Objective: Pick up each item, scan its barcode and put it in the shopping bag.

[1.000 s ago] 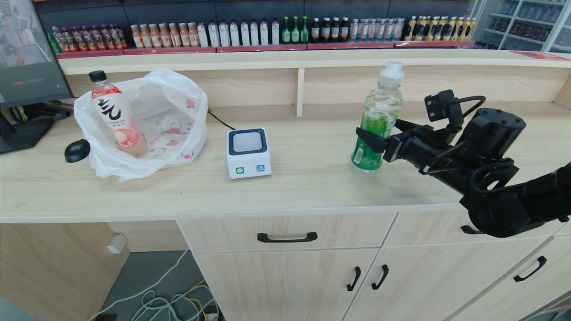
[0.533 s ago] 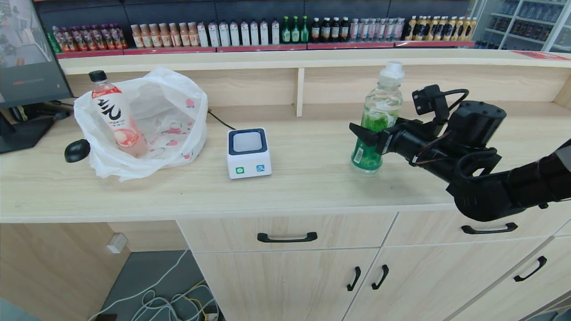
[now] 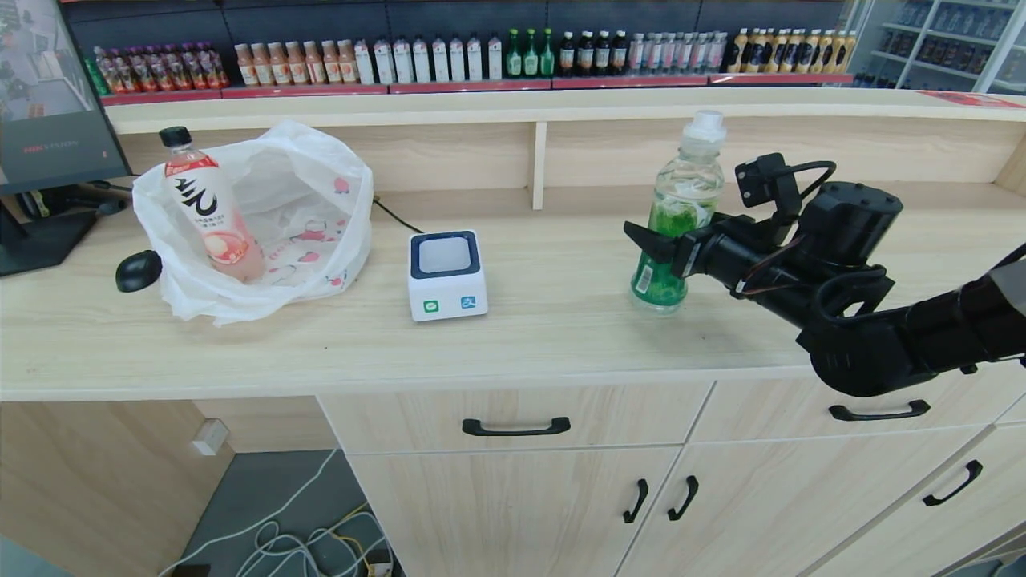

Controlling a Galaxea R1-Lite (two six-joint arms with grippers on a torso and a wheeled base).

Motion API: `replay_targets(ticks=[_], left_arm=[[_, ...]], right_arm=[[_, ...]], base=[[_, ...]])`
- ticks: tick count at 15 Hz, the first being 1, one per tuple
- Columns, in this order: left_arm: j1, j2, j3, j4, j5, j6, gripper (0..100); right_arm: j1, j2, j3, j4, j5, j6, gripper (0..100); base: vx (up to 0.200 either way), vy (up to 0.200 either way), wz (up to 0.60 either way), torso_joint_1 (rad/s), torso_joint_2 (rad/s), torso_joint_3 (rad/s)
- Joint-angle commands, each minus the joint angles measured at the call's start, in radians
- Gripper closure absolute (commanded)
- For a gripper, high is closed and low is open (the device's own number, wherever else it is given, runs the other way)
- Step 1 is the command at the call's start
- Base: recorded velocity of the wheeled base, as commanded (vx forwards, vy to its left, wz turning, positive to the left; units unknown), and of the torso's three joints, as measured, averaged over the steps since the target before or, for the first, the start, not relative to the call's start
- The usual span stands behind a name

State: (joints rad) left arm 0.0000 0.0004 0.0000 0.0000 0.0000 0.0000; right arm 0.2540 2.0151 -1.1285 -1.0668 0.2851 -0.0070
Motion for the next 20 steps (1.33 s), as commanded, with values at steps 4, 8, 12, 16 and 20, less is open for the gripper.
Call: replay_targets(ticks=[4,8,12,16,20], left_arm=[[0.0,0.0,0.0,0.0,0.0,0.0,0],[0.0,0.0,0.0,0.0,0.0,0.0,0],[0.0,0.0,0.0,0.0,0.0,0.0,0],[0.0,0.0,0.0,0.0,0.0,0.0,0],[0.0,0.0,0.0,0.0,0.0,0.0,0]], right_arm=[[0.001,-0.009,-0.002,-0.004,0.0,-0.001,100],[0.001,-0.021,-0.002,-0.002,0.002,0.001,100],[0.001,-0.032,0.0,-0.004,0.003,0.001,100],[0.008,-0.053,0.003,-0.004,0.002,0.001,100],[0.019,-0.082,0.004,-0.001,0.0,0.001,100]], base=[[0.0,0.0,0.0,0.0,0.0,0.0],[0.0,0.0,0.0,0.0,0.0,0.0],[0.0,0.0,0.0,0.0,0.0,0.0],[0.0,0.0,0.0,0.0,0.0,0.0],[0.0,0.0,0.0,0.0,0.0,0.0]])
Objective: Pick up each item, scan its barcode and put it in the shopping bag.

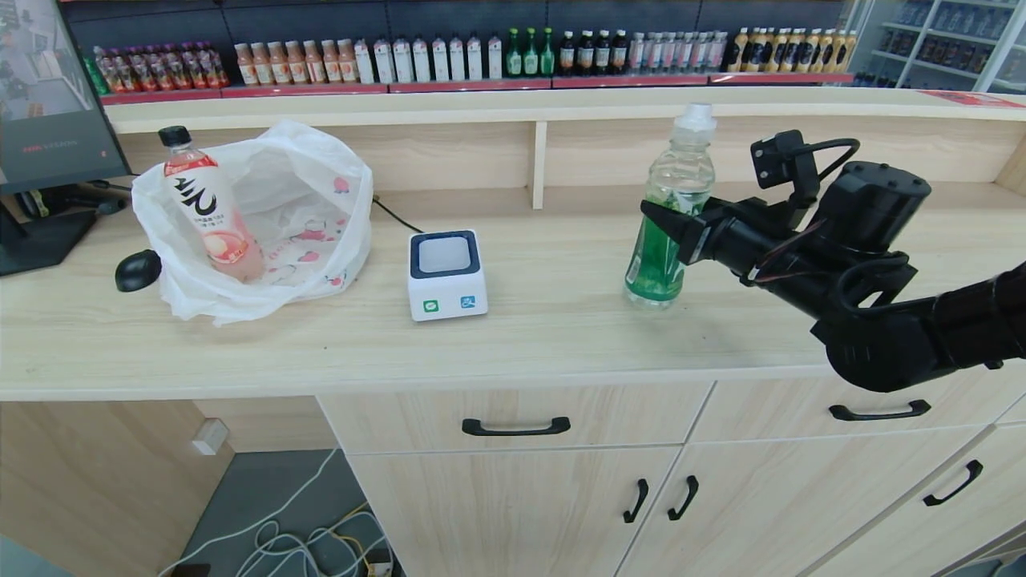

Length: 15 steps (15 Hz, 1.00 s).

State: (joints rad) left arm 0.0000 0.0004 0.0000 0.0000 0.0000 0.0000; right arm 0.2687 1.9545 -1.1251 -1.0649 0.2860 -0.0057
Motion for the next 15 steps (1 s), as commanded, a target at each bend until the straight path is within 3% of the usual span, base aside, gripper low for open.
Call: replay_targets(ticks=[1,9,15], left_arm=[[0.0,0.0,0.0,0.0,0.0,0.0,0],[0.0,0.0,0.0,0.0,0.0,0.0,0],[0.0,0.0,0.0,0.0,0.0,0.0,0]], right_arm=[[0.009,-0.028,0.001,-0.003,-0.001,-0.002,100],[0.029,-0.121,0.034,-0.001,-0.008,-0.06,100],[0.029,-0.27,0.174,-0.001,-0.008,-0.132,100]], base=[[0.0,0.0,0.0,0.0,0.0,0.0],[0.0,0.0,0.0,0.0,0.0,0.0],[0.0,0.0,0.0,0.0,0.0,0.0]])
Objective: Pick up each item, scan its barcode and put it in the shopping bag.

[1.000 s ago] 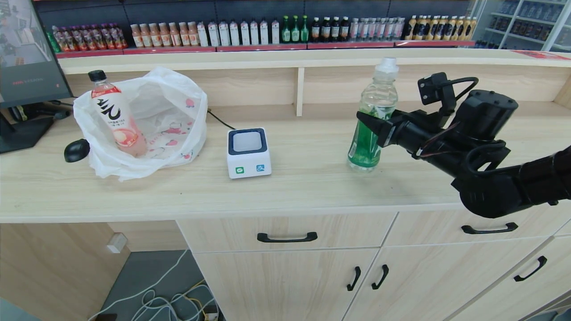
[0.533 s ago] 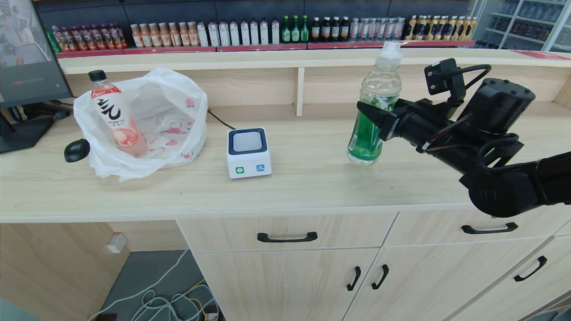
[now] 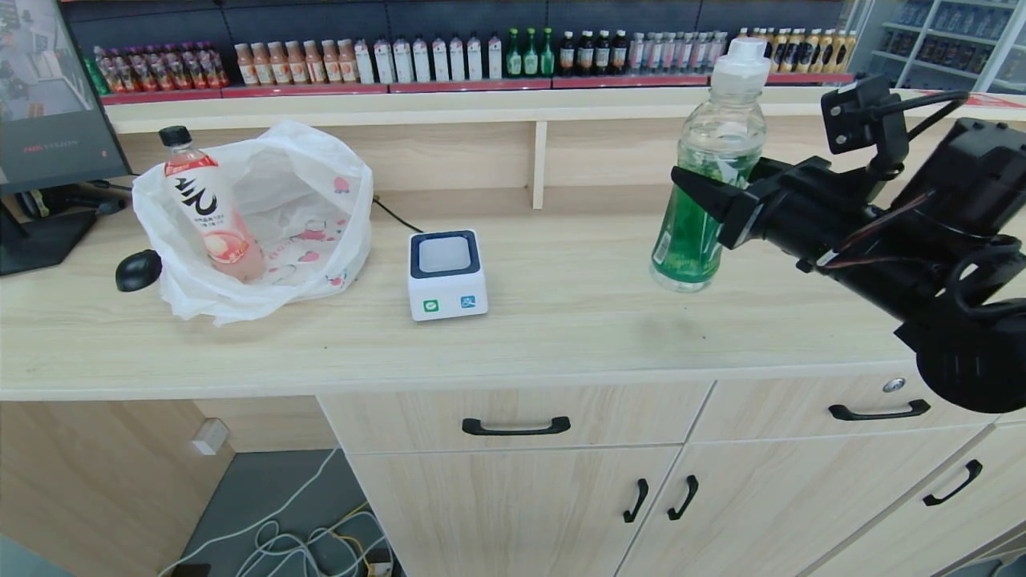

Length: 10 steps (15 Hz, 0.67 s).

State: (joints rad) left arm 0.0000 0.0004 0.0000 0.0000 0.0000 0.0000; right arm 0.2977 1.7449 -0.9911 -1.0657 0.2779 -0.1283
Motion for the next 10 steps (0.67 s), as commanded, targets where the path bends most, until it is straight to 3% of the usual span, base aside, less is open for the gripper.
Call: replay_targets(ticks=[1,10], left_arm=[[0.0,0.0,0.0,0.0,0.0,0.0,0],[0.0,0.0,0.0,0.0,0.0,0.0,0]], right_arm=[[0.0,-0.091,0.081,-0.002,0.0,-0.028,100],[0.0,-0.354,0.341,-0.002,0.009,-0.056,100]], base=[[0.0,0.0,0.0,0.0,0.0,0.0],[0.0,0.0,0.0,0.0,0.0,0.0]])
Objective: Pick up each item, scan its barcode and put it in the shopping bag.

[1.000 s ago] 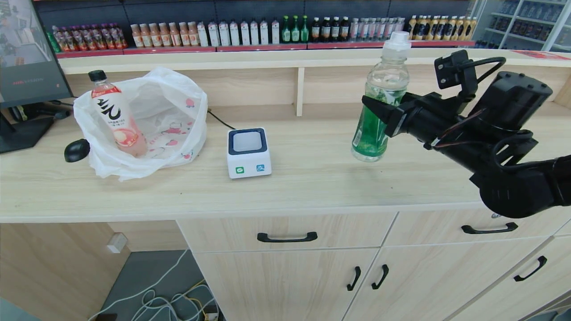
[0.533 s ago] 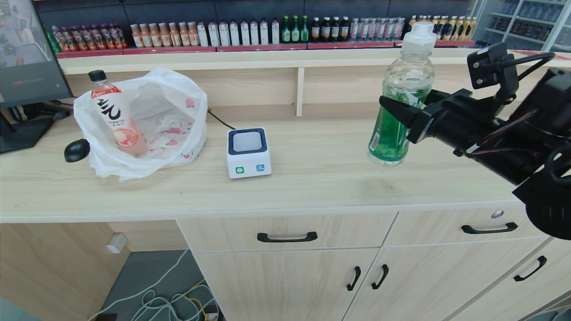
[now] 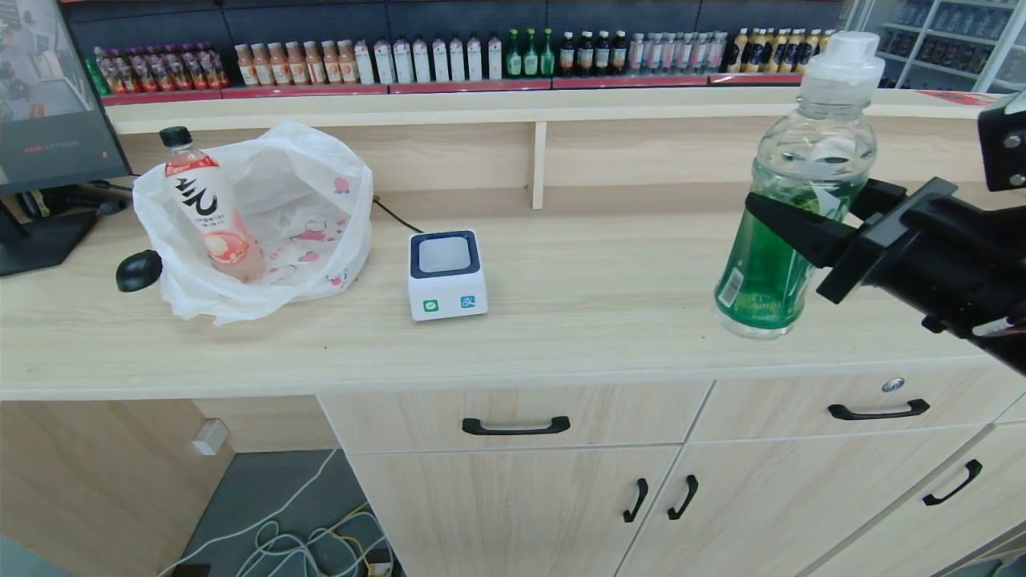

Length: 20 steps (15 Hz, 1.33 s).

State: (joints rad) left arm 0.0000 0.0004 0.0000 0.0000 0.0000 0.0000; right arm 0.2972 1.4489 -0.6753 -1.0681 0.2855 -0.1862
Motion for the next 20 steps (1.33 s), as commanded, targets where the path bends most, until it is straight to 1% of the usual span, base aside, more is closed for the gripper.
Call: replay_targets(ticks=[1,2,7,8,10,12,13,14,15,17,18,20], left_arm=[[0.0,0.0,0.0,0.0,0.0,0.0,0],[0.0,0.0,0.0,0.0,0.0,0.0,0],[0.0,0.0,0.0,0.0,0.0,0.0,0],[0.0,0.0,0.0,0.0,0.0,0.0,0],[0.0,0.0,0.0,0.0,0.0,0.0,0],[0.0,0.0,0.0,0.0,0.0,0.0,0],[0.0,0.0,0.0,0.0,0.0,0.0,0],[0.0,0.0,0.0,0.0,0.0,0.0,0],[0.0,0.0,0.0,0.0,0.0,0.0,0],[0.0,0.0,0.0,0.0,0.0,0.0,0],[0.0,0.0,0.0,0.0,0.0,0.0,0],[0.0,0.0,0.0,0.0,0.0,0.0,0]], right_arm=[[0.0,-0.064,0.034,0.0,0.004,0.019,100],[0.0,-0.067,0.039,0.0,0.011,0.03,100],[-0.006,-0.067,0.091,-0.016,0.15,0.221,100],[-0.013,-0.065,0.103,-0.046,0.196,0.318,100],[-0.017,-0.065,0.123,-0.092,0.25,0.488,100],[-0.012,-0.055,0.155,-0.142,0.297,0.62,100],[0.01,-0.05,0.192,-0.196,0.319,0.669,100],[0.023,-0.042,0.211,-0.222,0.327,0.688,100],[0.085,-0.012,0.283,-0.339,0.33,0.752,100],[0.188,0.053,0.369,-0.503,0.33,0.811,100],[0.22,0.084,0.367,-0.503,0.33,0.823,100],[0.257,0.123,0.33,-0.503,0.33,0.855,100]], base=[[0.0,0.0,0.0,0.0,0.0,0.0],[0.0,0.0,0.0,0.0,0.0,0.0],[0.0,0.0,0.0,0.0,0.0,0.0],[0.0,0.0,0.0,0.0,0.0,0.0],[0.0,0.0,0.0,0.0,0.0,0.0],[0.0,0.0,0.0,0.0,0.0,0.0],[0.0,0.0,0.0,0.0,0.0,0.0],[0.0,0.0,0.0,0.0,0.0,0.0],[0.0,0.0,0.0,0.0,0.0,0.0],[0.0,0.0,0.0,0.0,0.0,0.0],[0.0,0.0,0.0,0.0,0.0,0.0],[0.0,0.0,0.0,0.0,0.0,0.0]])
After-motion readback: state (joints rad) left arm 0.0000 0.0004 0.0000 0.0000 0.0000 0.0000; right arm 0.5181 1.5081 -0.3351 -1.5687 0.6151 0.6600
